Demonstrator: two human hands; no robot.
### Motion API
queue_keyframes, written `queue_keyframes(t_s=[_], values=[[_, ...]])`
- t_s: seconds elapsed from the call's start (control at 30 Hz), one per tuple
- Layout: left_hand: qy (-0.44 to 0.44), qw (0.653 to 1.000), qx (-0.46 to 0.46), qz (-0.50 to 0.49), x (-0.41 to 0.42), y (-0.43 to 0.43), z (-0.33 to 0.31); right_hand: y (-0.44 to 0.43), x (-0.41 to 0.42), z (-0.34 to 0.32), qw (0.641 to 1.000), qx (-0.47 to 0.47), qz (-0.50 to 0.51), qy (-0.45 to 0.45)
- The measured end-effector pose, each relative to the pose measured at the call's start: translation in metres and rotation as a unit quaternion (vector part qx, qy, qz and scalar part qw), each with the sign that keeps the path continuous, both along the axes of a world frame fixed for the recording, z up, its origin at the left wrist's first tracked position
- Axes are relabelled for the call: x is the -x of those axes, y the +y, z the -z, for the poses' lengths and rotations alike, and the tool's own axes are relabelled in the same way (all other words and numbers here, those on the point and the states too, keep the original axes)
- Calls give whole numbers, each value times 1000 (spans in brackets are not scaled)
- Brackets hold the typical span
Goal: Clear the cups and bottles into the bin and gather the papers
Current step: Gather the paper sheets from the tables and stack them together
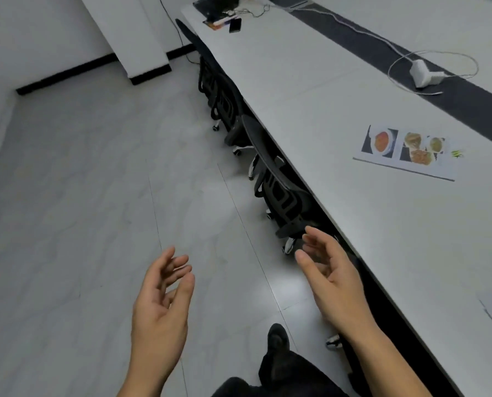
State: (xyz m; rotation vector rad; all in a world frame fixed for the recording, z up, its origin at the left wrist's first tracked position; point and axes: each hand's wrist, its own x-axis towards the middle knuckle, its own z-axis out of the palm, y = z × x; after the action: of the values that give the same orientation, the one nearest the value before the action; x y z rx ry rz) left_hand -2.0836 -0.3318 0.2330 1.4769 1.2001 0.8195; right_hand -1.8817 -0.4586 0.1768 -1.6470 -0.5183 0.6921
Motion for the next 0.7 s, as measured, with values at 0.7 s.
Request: queue_keyframes(t_s=[0.7], values=[[45, 824, 55, 562, -478, 226, 46, 95, -217, -12, 826, 107, 554, 6]])
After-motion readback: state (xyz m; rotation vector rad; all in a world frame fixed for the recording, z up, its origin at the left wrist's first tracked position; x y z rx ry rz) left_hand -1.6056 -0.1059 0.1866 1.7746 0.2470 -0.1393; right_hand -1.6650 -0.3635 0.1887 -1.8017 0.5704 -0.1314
